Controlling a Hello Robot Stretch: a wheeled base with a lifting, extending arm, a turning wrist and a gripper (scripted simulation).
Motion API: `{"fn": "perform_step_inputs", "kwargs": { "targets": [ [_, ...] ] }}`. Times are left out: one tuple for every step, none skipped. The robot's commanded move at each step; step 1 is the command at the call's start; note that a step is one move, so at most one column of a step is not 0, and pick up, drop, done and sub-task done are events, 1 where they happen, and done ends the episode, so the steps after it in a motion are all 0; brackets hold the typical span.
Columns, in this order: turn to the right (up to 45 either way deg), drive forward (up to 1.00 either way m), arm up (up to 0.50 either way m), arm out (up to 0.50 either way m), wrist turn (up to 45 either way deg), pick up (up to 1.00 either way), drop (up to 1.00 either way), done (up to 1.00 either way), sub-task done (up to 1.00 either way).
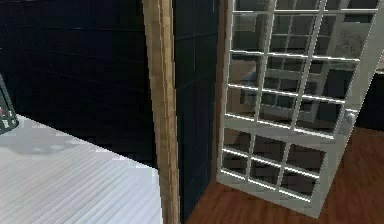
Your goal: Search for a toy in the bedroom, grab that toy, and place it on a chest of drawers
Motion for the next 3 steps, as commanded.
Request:
{"fn": "perform_step_inputs", "kwargs": {
  "targets": [
    [9.0,0.00,0.00,0.00,0.0,0.00,0.00,0.00,0.00],
    [0.0,0.05,0.00,0.00,0.0,0.00,0.00,0.00,0.00],
    [-6.0,0.00,0.00,0.00,0.0,0.00,0.00,0.00,0.00]
  ]
}}
